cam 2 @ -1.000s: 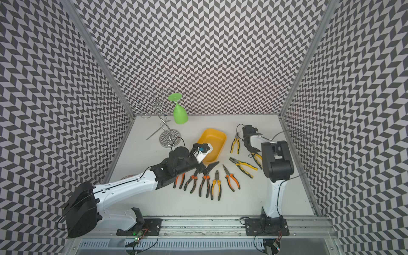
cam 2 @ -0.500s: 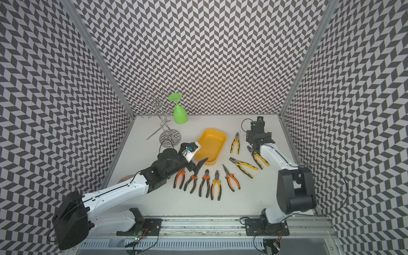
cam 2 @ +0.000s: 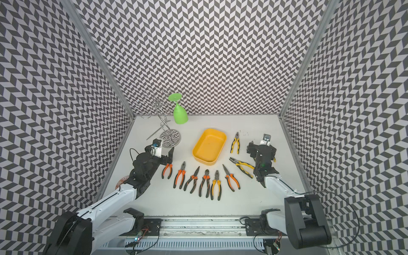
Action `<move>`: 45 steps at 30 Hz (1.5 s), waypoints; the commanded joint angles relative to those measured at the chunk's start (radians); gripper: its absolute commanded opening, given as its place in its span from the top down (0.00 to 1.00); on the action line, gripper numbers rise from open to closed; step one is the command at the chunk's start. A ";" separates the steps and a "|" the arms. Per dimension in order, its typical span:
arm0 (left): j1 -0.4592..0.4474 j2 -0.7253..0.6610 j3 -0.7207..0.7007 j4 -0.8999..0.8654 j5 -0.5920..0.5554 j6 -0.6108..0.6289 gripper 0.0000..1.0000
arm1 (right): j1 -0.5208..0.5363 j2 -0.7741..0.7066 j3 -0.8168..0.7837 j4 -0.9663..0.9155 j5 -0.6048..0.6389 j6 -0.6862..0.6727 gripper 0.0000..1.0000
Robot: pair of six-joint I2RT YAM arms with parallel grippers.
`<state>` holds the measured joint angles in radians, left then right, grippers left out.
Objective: Take the pliers out of the storage box
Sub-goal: Reset both arms
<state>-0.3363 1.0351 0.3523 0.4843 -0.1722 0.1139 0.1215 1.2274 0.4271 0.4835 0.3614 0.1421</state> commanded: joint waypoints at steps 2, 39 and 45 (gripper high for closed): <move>0.060 -0.018 -0.091 0.217 -0.075 -0.010 0.02 | -0.005 -0.008 -0.098 0.301 0.062 -0.011 0.00; 0.335 0.513 -0.082 0.717 0.211 -0.096 0.02 | -0.093 0.310 -0.214 0.817 -0.230 -0.107 0.01; 0.335 0.514 -0.079 0.718 0.211 -0.096 0.02 | -0.093 0.308 -0.213 0.816 -0.230 -0.107 0.01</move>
<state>0.0059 1.5463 0.2798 1.1744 0.0357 0.0166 0.0303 1.5452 0.2031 1.2579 0.1402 0.0441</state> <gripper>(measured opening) 0.980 0.994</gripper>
